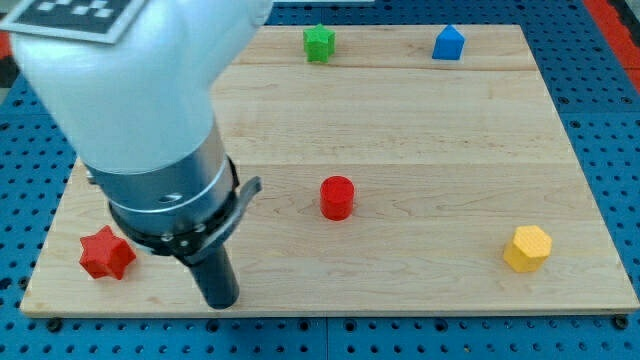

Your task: Slide the red circle to the center right

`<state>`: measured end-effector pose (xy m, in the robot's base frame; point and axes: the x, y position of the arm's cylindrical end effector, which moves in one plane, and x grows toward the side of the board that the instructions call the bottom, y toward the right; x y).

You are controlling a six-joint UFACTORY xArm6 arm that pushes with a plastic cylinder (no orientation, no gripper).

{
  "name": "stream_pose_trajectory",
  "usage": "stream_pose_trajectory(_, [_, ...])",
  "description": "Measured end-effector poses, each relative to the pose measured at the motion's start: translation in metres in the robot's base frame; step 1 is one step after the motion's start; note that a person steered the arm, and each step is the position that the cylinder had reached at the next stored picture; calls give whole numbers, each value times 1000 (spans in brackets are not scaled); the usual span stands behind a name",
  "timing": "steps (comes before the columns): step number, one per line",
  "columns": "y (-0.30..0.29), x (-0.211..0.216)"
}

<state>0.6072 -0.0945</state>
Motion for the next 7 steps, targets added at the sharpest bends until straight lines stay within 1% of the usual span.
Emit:
stream_pose_trajectory(3, [4,0])
stream_pose_trajectory(4, [23,12])
stream_pose_trajectory(5, [38,10])
stream_pose_trajectory(7, [38,8])
